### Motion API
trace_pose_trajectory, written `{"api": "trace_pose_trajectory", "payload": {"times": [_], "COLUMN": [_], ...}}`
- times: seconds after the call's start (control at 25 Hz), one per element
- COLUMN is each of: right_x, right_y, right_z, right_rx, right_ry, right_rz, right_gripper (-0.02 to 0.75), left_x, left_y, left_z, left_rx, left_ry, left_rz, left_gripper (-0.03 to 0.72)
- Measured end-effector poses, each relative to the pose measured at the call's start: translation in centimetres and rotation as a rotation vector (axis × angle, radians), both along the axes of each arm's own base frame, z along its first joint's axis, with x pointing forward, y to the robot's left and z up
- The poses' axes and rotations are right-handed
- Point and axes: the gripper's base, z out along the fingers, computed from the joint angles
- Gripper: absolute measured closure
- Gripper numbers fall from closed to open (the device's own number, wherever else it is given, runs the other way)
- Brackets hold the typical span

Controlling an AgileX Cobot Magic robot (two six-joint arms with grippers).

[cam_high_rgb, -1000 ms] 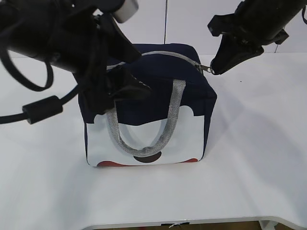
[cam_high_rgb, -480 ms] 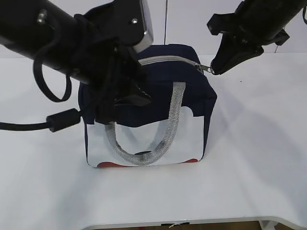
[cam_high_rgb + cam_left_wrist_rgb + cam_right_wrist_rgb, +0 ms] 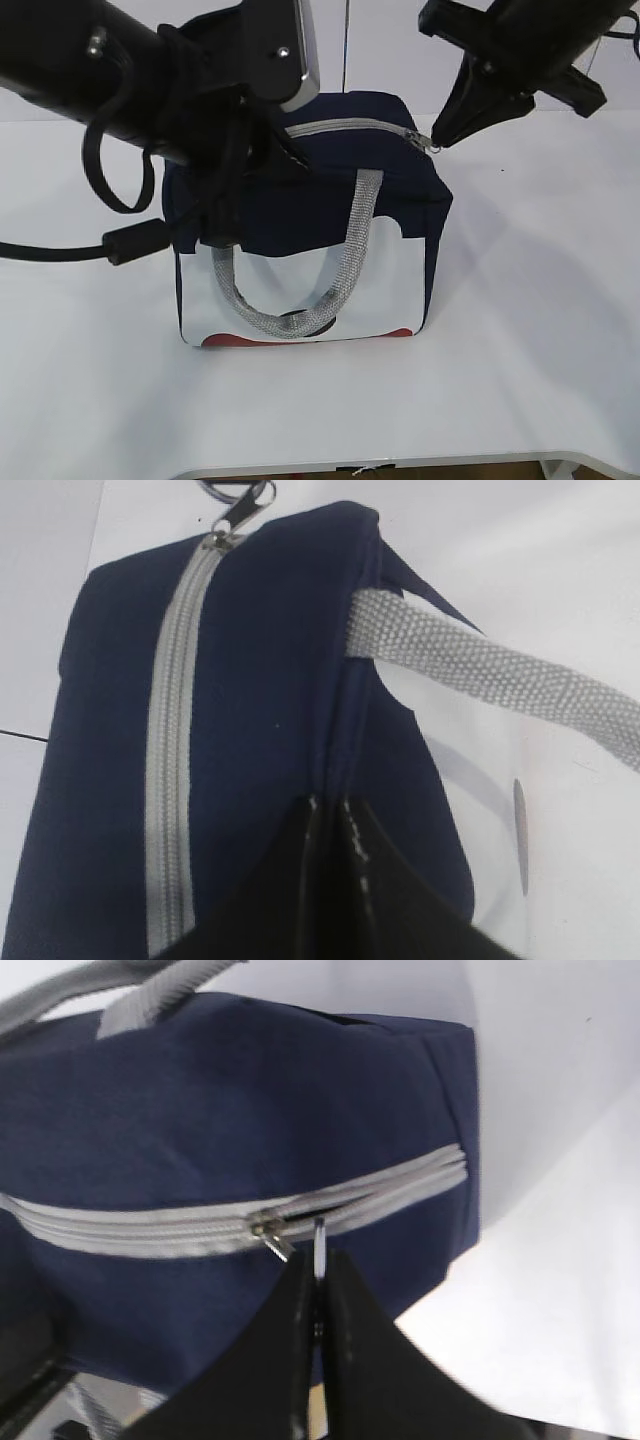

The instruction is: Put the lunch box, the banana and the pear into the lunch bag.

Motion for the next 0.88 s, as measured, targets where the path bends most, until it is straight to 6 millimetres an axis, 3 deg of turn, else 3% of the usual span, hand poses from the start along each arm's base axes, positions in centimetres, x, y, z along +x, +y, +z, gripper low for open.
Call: {"api": "trace_pose_trajectory", "payload": {"times": [0.24,0.6,0.88], "right_x": [0.2,0.8,1.4], "right_y": [-0.3,-2.5,-2.4], "right_z": [0.1,0.1,-0.9], "right_rx": [0.05,0.062,0.053], "right_ry": [0.038,0.064,0.089], "right_rz": [-0.087,-0.157,-0.152], "right_gripper": [0.72,0.72,0.72], "left_x": [0.1,0.0,0.0], "left_y": [0.1,0.2,0.2], "left_z": [-0.1,-0.2,-0.2], "left_rx": [0.025,0.041,0.05], "left_ry": [-0.019,-0.006,-0.013], "left_rz": [-0.01,-0.016,-0.02], "left_gripper": [0.701,0.701,0.701]}}
